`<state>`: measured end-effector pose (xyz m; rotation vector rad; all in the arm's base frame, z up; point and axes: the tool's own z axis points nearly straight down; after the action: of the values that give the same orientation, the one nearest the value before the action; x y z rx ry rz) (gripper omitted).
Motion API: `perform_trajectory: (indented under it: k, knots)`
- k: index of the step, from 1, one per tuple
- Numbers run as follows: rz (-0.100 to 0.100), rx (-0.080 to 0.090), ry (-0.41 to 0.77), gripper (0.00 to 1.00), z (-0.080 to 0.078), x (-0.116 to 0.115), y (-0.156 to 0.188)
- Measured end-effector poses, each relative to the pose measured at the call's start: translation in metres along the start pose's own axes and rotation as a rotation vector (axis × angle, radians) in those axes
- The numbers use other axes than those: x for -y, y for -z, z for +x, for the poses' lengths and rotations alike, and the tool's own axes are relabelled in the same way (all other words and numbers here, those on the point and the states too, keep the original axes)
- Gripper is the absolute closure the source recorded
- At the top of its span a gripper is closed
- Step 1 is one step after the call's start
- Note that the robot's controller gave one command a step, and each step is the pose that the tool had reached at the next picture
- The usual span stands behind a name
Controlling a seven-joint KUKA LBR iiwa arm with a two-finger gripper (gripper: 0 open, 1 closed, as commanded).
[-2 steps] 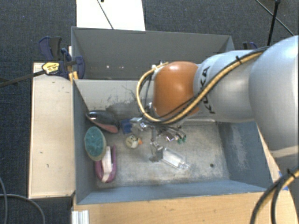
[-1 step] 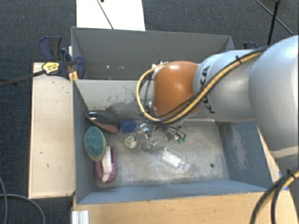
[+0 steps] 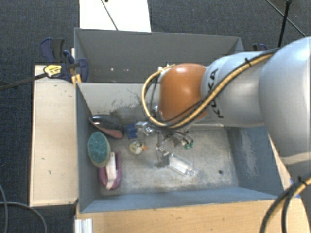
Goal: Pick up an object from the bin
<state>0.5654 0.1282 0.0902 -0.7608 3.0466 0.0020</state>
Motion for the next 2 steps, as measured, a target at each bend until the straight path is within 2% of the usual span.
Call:
perform_trajectory:
  k: [1,2]
  knots:
    - [0.000,0.002,-0.066,0.00,-0.0029,-0.0173,-0.0185]
    - [0.001,0.002,-0.069,1.00,-0.0026,-0.0164,-0.0184]
